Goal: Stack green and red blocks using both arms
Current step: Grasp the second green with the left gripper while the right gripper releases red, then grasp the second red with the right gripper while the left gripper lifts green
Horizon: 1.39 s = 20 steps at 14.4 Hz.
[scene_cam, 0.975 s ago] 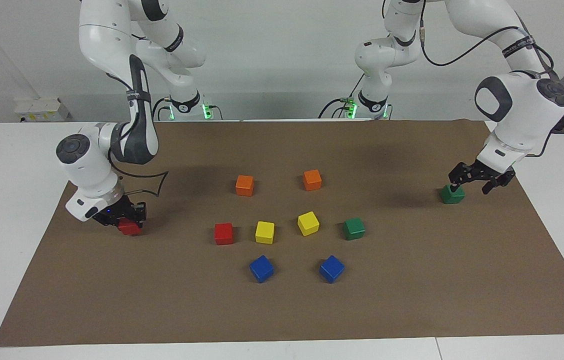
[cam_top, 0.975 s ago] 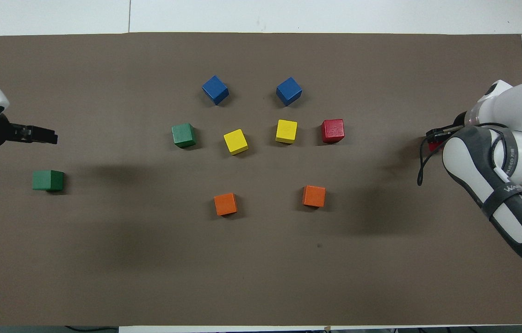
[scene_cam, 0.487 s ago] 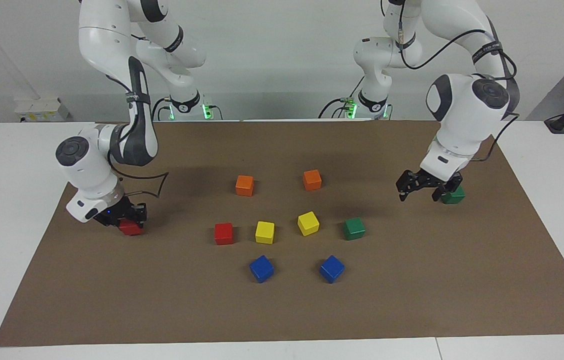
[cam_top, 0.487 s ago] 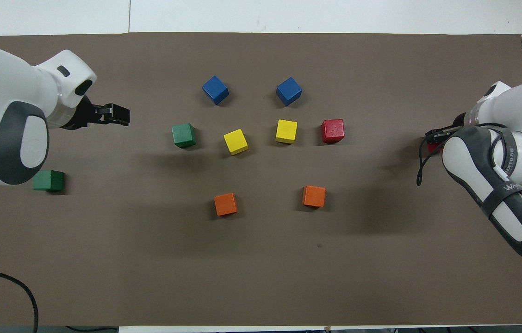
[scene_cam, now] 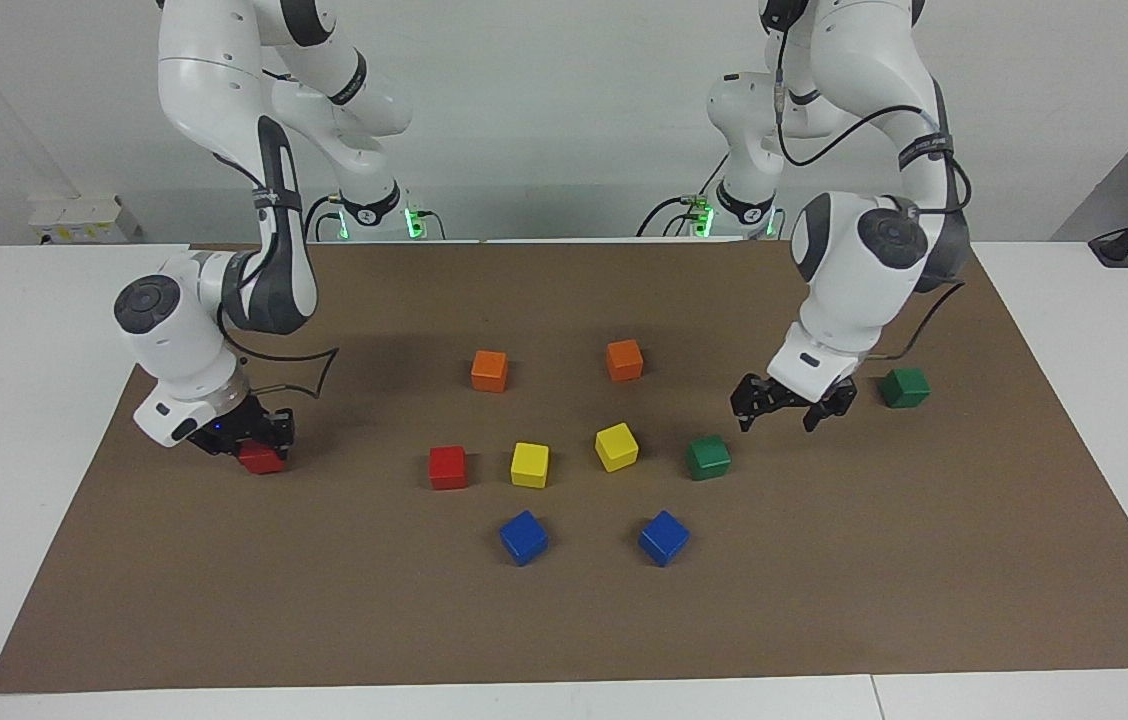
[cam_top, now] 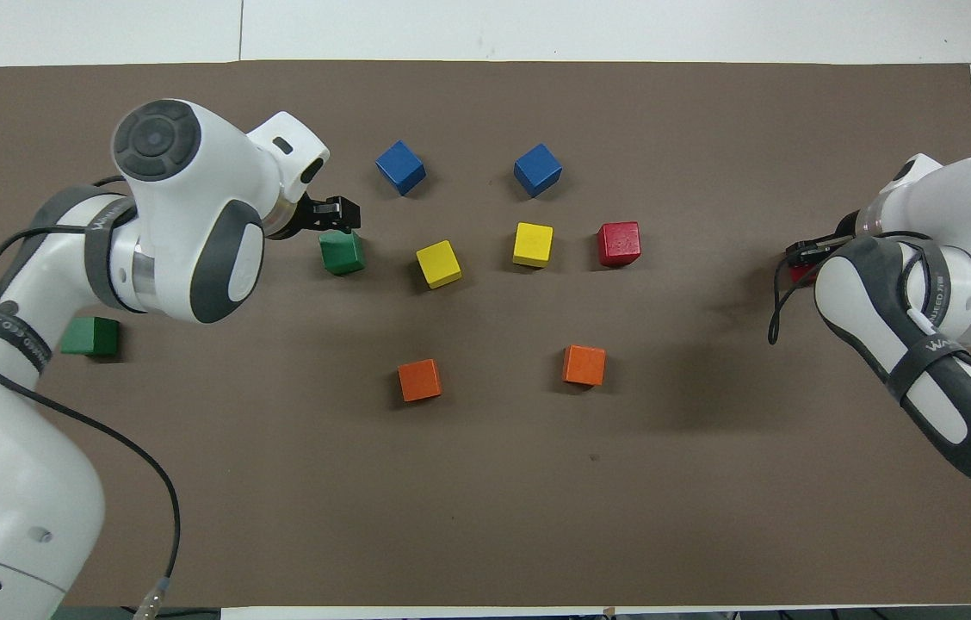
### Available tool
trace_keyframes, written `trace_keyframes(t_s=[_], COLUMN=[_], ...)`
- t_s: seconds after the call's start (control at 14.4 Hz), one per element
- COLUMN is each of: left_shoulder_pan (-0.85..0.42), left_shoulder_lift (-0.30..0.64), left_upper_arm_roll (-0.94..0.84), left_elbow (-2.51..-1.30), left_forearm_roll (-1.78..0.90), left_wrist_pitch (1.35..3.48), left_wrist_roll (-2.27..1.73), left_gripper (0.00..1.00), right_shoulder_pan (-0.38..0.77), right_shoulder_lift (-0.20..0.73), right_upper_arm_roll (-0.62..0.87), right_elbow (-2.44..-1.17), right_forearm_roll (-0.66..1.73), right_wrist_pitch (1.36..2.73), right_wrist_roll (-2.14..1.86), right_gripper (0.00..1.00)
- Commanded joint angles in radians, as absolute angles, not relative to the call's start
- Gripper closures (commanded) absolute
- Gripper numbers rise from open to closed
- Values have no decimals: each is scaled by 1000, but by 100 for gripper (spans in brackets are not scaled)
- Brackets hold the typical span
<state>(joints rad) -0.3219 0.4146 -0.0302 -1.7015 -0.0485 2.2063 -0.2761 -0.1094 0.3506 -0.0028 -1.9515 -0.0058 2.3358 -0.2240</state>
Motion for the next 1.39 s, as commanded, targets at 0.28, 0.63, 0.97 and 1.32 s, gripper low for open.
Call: trace_keyframes(t_s=[0.28,0.63,0.97,1.32], left_shoulder_pan=[-339,-347,-348,-362], left_shoulder_lift=[468,466,468,466], left_upper_arm_roll=[-9,-14,-14,-8], left_elbow=[-1674,-1756,-1769,-1761], left_forearm_roll=[-32,-29,-34,3], left_wrist_pitch=[2252,2313,2327,2312], left_wrist_roll=[-291,-366,-377,-391], left_gripper=[0,0,12,100], right_shoulder_pan=[-110,-118,-103,4], right_shoulder_lift=[351,325,226,150], right_upper_arm_roll=[6,5,12,14], right_elbow=[-1962,-1934,-1719,-1588], right_forearm_roll=[8,0,-6,-15], right_wrist_pitch=[2370,2314,1915,1682], right_wrist_roll=[-202,-247,-218,-88], right_gripper=[33,0,0,0])
